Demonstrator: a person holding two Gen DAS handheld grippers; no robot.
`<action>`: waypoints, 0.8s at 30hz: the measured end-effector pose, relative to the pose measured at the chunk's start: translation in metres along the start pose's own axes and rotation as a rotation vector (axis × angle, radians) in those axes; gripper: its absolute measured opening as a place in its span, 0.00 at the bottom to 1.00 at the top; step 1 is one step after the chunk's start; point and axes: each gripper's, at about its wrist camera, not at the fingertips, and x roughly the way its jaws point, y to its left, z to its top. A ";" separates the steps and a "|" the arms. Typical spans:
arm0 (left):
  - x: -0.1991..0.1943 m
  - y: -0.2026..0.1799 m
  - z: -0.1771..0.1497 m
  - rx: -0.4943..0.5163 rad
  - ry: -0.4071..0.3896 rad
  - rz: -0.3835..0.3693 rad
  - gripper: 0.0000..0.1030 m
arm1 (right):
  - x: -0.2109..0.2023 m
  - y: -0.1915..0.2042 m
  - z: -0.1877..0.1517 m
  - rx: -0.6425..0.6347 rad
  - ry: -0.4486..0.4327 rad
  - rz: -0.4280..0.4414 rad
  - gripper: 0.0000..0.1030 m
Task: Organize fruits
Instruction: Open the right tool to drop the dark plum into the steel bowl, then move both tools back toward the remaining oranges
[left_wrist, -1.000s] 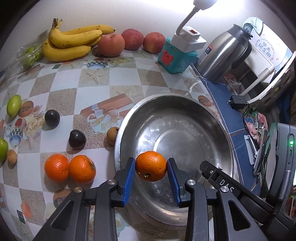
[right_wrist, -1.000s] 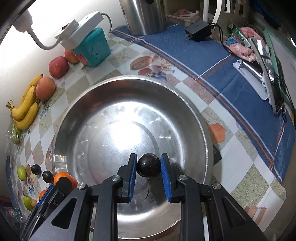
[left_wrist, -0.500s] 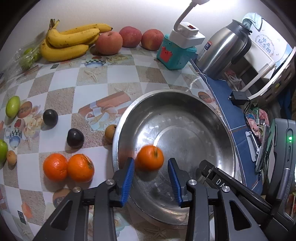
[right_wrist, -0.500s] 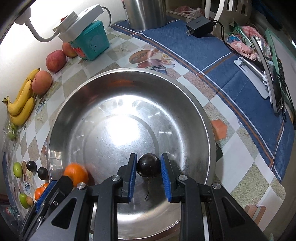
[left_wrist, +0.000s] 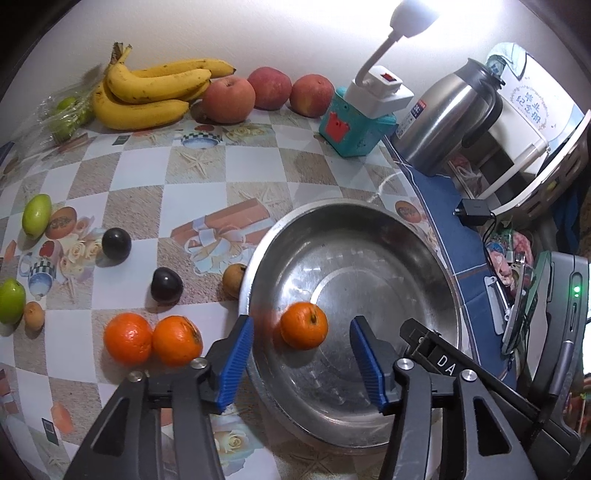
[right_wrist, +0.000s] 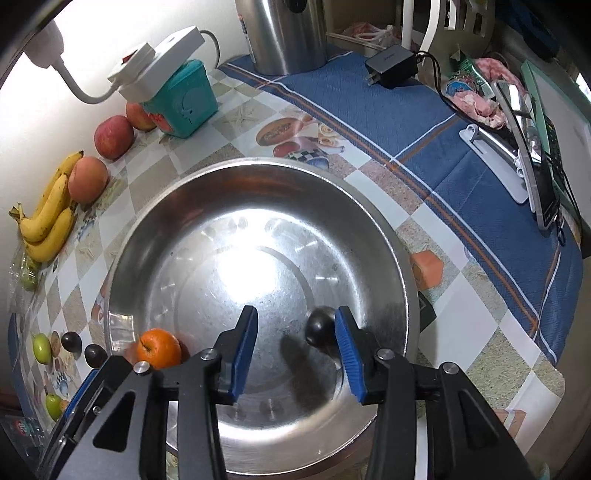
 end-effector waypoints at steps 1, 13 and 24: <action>-0.001 0.001 0.001 -0.003 -0.003 0.003 0.57 | -0.001 0.000 0.000 -0.002 -0.004 0.001 0.47; -0.018 0.032 0.006 -0.082 -0.011 0.219 0.86 | -0.007 0.011 -0.001 -0.051 -0.020 0.022 0.69; -0.049 0.074 0.012 -0.100 -0.063 0.421 1.00 | -0.010 0.038 -0.014 -0.165 -0.006 0.039 0.73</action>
